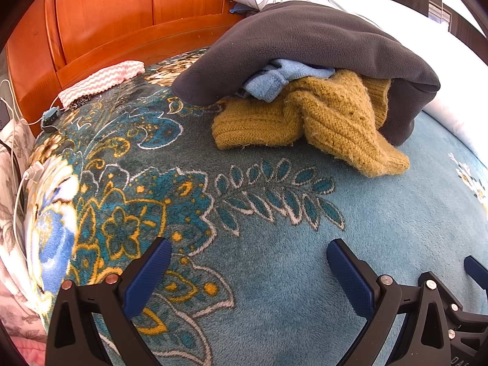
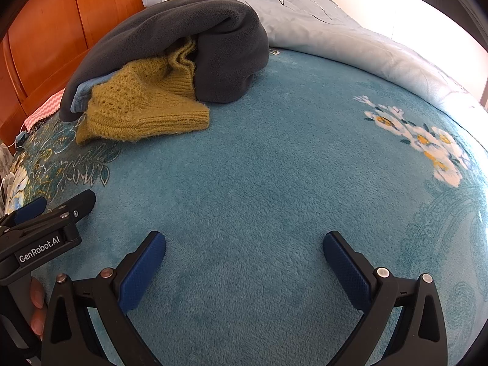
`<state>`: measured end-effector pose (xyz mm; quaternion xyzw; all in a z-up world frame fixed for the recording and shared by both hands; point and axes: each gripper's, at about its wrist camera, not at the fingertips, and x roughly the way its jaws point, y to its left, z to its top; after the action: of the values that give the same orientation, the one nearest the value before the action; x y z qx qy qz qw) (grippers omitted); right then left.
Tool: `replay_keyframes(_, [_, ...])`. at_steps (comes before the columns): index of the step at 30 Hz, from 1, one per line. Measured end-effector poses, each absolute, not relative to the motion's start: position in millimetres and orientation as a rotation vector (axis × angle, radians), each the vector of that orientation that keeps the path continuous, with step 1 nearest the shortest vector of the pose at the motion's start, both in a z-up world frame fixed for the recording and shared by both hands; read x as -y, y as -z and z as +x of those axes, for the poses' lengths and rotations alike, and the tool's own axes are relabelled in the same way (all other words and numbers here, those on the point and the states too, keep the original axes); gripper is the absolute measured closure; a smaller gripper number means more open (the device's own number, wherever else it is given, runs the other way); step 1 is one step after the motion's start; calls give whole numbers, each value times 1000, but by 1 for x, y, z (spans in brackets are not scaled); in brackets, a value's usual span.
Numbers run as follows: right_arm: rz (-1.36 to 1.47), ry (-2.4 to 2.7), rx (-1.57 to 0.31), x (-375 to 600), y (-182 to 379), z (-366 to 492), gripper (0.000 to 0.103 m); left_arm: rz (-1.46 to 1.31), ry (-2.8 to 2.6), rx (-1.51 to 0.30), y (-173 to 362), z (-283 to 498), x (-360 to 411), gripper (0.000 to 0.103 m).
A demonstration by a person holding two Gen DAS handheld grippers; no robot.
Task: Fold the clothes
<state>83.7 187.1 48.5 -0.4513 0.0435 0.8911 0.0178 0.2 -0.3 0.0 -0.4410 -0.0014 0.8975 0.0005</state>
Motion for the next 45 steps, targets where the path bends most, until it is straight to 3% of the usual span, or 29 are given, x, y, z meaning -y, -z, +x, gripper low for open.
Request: replay_keyframes(45, [-1418,-2738,-79,-190,-47,83,0,-1393,-2834,-23,3,-2,-6,0])
